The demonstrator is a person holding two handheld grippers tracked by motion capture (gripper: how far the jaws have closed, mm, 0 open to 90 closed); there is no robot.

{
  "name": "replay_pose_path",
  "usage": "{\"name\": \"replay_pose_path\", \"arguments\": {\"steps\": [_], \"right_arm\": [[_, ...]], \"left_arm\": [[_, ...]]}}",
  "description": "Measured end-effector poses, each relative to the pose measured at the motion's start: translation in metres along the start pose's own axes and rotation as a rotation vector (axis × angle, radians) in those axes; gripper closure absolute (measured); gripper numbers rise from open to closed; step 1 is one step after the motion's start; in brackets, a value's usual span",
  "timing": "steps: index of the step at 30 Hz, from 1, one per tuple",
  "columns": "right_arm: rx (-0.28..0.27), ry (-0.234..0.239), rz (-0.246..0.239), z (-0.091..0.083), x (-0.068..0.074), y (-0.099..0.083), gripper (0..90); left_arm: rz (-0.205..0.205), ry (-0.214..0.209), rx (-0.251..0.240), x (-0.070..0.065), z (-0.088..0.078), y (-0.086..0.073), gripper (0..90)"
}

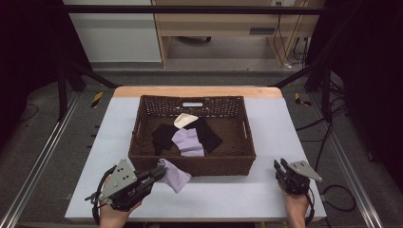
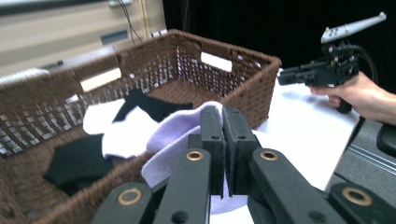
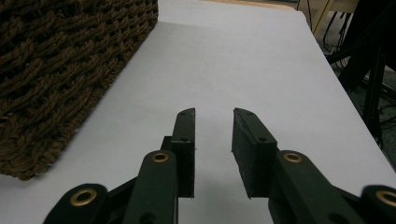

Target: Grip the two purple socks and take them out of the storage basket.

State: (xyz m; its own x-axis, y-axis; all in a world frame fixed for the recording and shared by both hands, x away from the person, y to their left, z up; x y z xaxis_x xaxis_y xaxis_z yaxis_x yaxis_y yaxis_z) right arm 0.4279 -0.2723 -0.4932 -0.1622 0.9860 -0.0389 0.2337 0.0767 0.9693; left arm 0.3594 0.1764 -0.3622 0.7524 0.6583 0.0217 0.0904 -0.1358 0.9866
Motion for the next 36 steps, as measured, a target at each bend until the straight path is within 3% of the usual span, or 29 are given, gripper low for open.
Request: {"name": "replay_pose_path", "arguments": {"steps": [8,15,26,31,36], "right_arm": [[-0.002,-0.01,0.014,0.0,0.0,0.0,58.5],[0.004,-0.026,0.026,0.0,-0.001,0.0,38.6],[0.008,-0.025,0.016,0.001,-0.001,0.0,30.6],[0.007,-0.021,0.022,0.001,-0.001,0.0,29.8],[0.006,-0.022,0.021,0.001,-0.001,0.0,29.7]], "left_arm": [[-0.019,-0.016,0.107,-0.004,0.011,-0.031,86.9],[-0.027,-0.01,0.199,-0.002,0.027,-0.057,86.8],[-0.054,0.01,0.297,0.005,0.041,-0.084,85.8],[-0.065,0.016,0.314,0.005,0.042,-0.088,76.8],[-0.064,0.032,0.261,0.004,0.035,-0.076,64.9]]}}
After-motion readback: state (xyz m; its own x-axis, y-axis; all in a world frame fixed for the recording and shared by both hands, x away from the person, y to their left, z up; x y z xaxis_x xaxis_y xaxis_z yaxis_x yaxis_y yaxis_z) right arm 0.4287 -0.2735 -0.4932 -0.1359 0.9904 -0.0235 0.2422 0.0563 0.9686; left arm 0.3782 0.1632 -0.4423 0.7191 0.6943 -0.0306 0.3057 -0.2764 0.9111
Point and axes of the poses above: each handheld gripper's, and its own axes: z roughly forward along the jaws, y roughly out of its top, x roughly to its left, the point moved 2 cm from there along z, roughly forward along the jaws, and after that the axes turned 12 degrees about -x, right-handed, at the moved point
